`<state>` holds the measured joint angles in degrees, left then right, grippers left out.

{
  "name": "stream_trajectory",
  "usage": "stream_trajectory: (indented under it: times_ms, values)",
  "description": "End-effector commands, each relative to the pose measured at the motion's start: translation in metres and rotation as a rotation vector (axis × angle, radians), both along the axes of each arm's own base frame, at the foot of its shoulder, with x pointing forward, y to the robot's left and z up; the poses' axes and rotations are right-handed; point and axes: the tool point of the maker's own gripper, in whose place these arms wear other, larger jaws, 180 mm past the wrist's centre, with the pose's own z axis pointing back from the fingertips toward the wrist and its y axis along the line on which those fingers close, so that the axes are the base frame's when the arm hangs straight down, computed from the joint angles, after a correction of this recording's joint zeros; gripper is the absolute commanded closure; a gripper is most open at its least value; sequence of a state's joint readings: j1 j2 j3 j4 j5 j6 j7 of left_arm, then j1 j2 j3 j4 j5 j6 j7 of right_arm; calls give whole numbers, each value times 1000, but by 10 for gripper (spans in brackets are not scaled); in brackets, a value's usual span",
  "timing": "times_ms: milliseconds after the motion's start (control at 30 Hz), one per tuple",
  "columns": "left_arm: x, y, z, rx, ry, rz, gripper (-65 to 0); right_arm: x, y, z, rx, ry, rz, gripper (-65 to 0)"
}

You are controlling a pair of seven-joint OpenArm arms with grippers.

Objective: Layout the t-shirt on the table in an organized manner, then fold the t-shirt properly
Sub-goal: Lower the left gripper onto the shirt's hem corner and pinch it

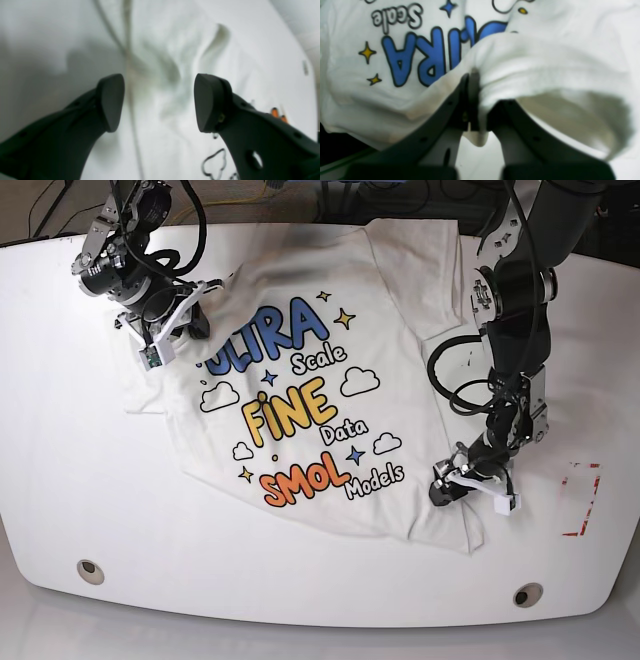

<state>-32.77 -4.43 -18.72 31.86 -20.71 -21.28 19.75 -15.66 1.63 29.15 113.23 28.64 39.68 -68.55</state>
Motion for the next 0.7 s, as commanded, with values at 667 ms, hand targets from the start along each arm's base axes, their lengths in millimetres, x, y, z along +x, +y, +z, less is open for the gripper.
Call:
stream_trajectory:
  times_ms: [667]
  values:
    - [10, -37, 3, -51, 22, -37, -183, 10, -2, 16, -17, -63, 11, 0]
